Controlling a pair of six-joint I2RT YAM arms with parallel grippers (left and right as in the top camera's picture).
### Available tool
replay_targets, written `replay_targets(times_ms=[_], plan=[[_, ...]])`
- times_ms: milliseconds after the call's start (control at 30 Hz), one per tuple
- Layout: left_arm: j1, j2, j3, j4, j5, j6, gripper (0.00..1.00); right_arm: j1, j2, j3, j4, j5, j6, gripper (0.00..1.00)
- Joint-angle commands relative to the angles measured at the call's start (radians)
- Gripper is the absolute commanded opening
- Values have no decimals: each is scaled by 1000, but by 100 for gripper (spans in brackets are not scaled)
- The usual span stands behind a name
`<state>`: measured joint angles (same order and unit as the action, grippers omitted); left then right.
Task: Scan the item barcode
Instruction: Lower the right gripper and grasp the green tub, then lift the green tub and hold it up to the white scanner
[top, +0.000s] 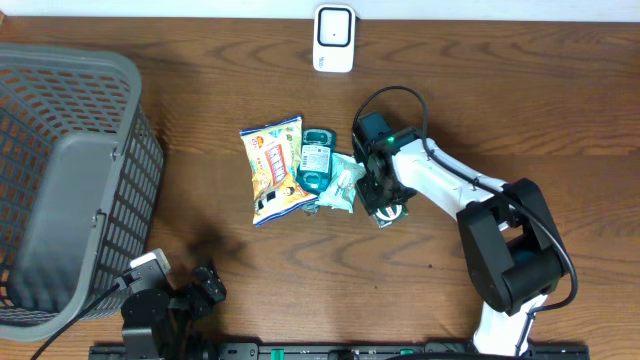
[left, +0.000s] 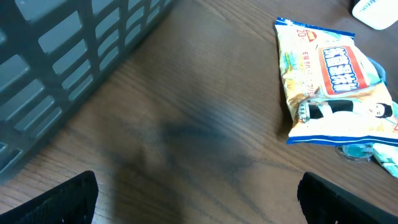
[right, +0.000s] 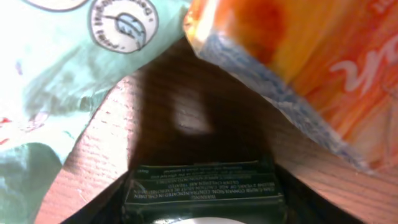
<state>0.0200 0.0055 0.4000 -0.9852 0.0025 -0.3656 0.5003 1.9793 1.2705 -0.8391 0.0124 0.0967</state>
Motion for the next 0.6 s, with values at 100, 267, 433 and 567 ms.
replay_targets(times_ms=[100,267,433,567], plan=[[6,-2,9,-13,13,-2,98,-9,48,-21,-2,8,-8,49],[6,-2,9,-13,13,-2,98,-23,42,16,-30,-160,-10,47],[6,-2,9,-13,13,-2,98,-37,40,110,-127,-365,-109,42],[6,-2,9,-13,13,-2,98,-39,36,216,-275,-473,-197,38]])
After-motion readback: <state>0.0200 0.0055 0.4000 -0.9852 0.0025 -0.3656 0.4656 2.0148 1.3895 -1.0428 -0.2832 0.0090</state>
